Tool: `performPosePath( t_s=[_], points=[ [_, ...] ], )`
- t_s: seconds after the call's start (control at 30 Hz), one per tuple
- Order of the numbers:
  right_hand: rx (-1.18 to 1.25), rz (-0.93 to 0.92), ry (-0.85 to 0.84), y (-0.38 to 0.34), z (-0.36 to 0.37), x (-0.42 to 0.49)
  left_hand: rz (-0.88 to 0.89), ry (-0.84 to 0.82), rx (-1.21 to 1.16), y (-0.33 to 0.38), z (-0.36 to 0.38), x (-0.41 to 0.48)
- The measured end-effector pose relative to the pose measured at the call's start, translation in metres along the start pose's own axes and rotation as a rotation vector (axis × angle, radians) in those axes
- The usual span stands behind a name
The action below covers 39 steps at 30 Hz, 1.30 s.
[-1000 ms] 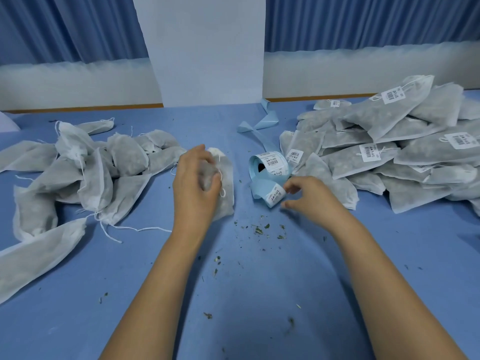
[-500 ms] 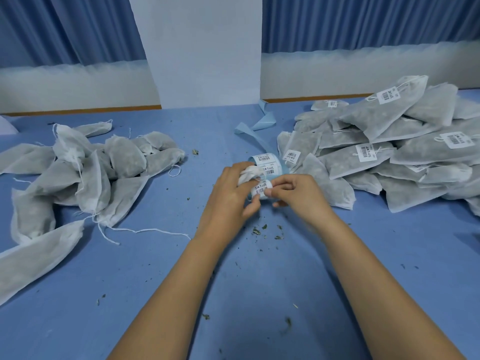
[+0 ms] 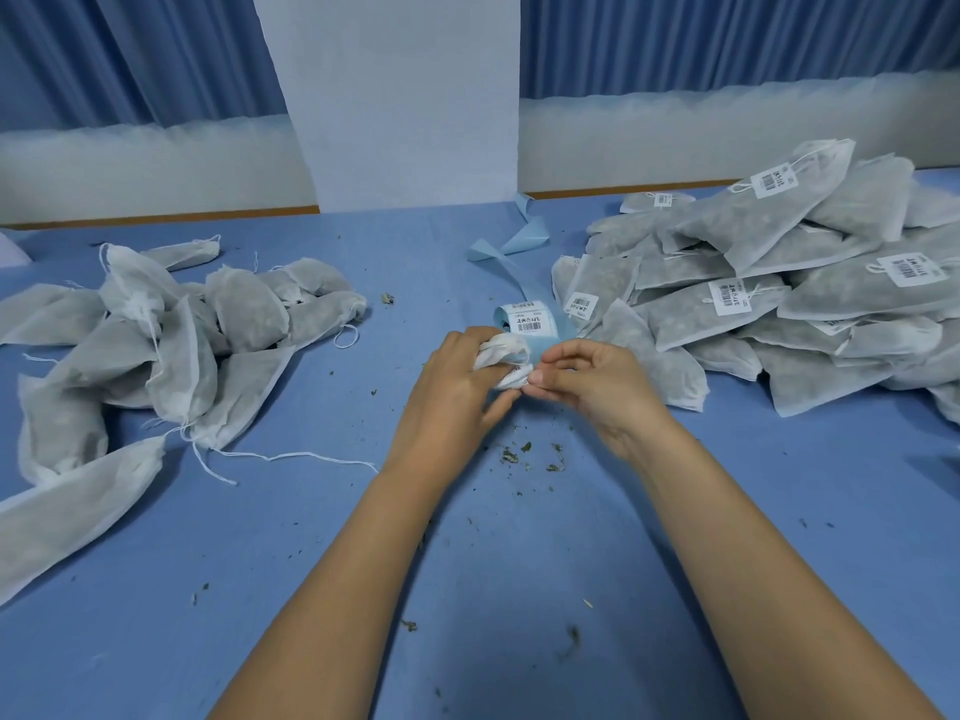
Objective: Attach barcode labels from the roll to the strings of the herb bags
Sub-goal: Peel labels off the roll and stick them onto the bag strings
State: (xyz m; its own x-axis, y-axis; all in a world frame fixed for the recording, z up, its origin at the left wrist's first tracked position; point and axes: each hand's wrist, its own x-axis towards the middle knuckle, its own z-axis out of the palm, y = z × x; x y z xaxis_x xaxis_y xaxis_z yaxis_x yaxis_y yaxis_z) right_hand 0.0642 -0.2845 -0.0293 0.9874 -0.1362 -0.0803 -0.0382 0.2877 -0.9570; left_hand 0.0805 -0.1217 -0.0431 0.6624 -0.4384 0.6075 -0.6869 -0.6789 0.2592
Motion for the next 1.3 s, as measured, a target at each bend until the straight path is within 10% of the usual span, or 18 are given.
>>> performPosePath(
  t_s=[0.87,1.1,1.3],
  points=[
    [-0.347,-0.233,-0.041,-0.007,0.011,-0.01,-0.031,-0.043,-0.126,-0.006,-0.007,-0.003],
    [-0.522,-0.248,0.185,-0.002,0.003,-0.004,-0.692,0.542,-0.593,-0.014,-0.032,0.002],
    [-0.816,-0.597,0.335,0.003,0.015,-0.013,-0.537,0.61,-0.698,-0.004,-0.04,-0.003]
  ],
)
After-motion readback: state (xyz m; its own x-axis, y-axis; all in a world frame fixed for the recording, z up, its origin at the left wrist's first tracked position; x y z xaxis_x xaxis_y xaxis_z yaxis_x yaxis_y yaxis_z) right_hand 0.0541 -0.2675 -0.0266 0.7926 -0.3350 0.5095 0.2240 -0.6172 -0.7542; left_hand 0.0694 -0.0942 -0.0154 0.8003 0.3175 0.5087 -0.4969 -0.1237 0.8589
